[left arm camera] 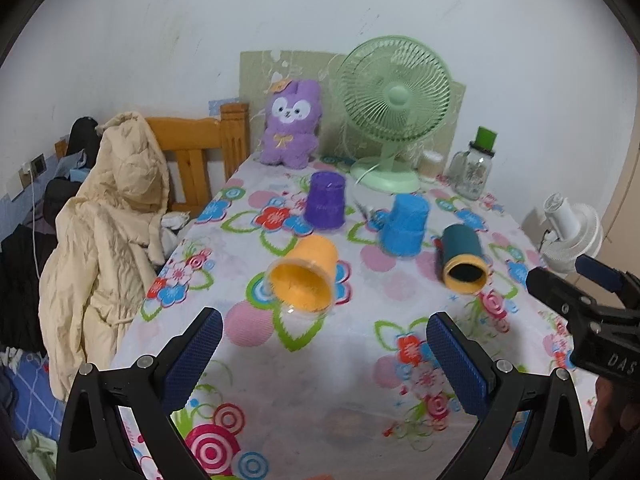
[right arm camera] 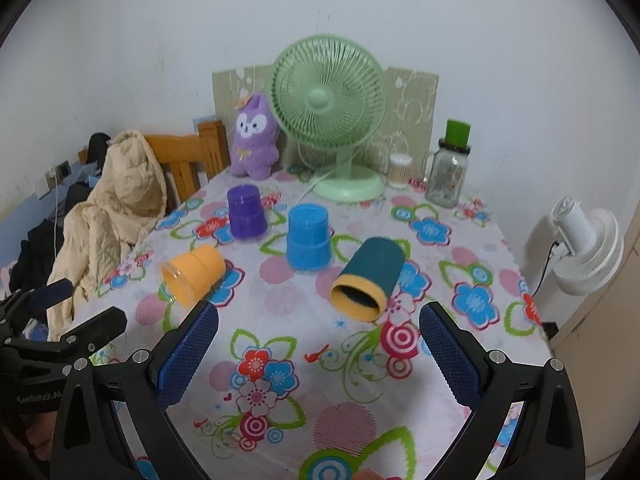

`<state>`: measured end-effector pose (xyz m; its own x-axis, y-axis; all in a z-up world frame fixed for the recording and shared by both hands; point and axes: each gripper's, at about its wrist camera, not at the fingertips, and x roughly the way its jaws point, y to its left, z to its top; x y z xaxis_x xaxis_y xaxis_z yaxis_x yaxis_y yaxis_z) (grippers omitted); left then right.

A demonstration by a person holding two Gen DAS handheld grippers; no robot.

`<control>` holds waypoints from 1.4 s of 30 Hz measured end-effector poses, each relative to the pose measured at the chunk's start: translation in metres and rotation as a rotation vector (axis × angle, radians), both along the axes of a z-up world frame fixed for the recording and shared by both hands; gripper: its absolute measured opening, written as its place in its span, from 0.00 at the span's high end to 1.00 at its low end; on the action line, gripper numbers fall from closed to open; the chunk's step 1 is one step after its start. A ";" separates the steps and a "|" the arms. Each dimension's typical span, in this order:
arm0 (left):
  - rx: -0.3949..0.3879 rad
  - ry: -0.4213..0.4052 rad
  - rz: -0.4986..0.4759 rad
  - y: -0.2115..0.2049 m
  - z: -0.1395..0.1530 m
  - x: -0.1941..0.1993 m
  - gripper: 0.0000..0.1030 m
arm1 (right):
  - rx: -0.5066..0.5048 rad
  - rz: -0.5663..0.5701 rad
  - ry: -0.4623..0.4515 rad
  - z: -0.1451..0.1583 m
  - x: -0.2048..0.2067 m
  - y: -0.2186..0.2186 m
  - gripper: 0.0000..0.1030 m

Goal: Flip cup upside down
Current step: 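Reach the right tool to the orange cup lying on its side and grasp it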

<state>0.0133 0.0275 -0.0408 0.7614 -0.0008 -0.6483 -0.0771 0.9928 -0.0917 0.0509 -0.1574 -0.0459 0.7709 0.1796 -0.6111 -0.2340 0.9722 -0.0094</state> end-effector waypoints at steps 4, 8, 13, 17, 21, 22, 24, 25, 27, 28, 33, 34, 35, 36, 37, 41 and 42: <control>-0.005 0.039 0.011 0.015 -0.012 0.005 0.00 | 0.007 0.011 0.050 -0.012 0.014 0.014 0.01; -0.008 0.063 0.021 0.030 -0.021 0.012 0.00 | 0.027 0.035 0.096 -0.023 0.030 0.033 0.01; 0.007 0.088 0.012 0.045 -0.030 0.029 0.00 | 0.064 0.030 0.146 -0.031 0.053 0.051 0.01; 0.005 0.111 -0.002 0.058 -0.039 0.044 0.00 | 0.120 0.023 0.210 -0.040 0.078 0.069 0.01; 0.049 0.151 -0.058 0.060 -0.049 0.060 0.00 | 0.139 0.023 0.272 -0.053 0.100 0.091 0.01; 0.064 0.153 -0.069 0.060 -0.051 0.062 0.00 | 0.140 0.021 0.280 -0.055 0.103 0.094 0.01; 0.088 0.156 -0.093 0.058 -0.053 0.067 0.00 | 0.154 0.011 0.312 -0.062 0.114 0.101 0.01; 0.100 0.162 -0.110 0.057 -0.055 0.070 0.00 | 0.168 0.009 0.325 -0.065 0.118 0.103 0.01; 0.112 0.169 -0.131 0.055 -0.058 0.075 0.00 | 0.186 0.006 0.353 -0.070 0.125 0.109 0.01; 0.116 0.173 -0.142 0.055 -0.060 0.078 0.00 | 0.188 0.007 0.358 -0.071 0.128 0.111 0.01; 0.110 0.188 -0.164 0.056 -0.066 0.091 0.00 | 0.184 -0.005 0.382 -0.076 0.141 0.120 0.01; 0.111 0.188 -0.169 0.056 -0.066 0.093 0.00 | 0.185 -0.007 0.390 -0.078 0.144 0.121 0.01; 0.115 0.187 -0.173 0.056 -0.066 0.095 0.00 | 0.189 -0.009 0.404 -0.080 0.148 0.123 0.01; 0.121 0.184 -0.178 0.056 -0.066 0.096 0.00 | 0.195 -0.008 0.414 -0.082 0.150 0.124 0.01; 0.130 0.182 -0.186 0.056 -0.066 0.098 0.00 | 0.201 -0.001 0.424 -0.083 0.152 0.127 0.01; 0.148 0.181 -0.215 0.055 -0.067 0.104 0.00 | 0.189 0.036 0.445 -0.085 0.157 0.140 0.01; 0.153 0.183 -0.219 0.055 -0.068 0.105 0.00 | 0.193 0.042 0.454 -0.086 0.158 0.142 0.01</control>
<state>0.1179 0.0824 -0.1087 0.6249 -0.0439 -0.7795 0.1389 0.9888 0.0556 0.2092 -0.0158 -0.1317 0.4241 0.3476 -0.8363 -0.2113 0.9359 0.2818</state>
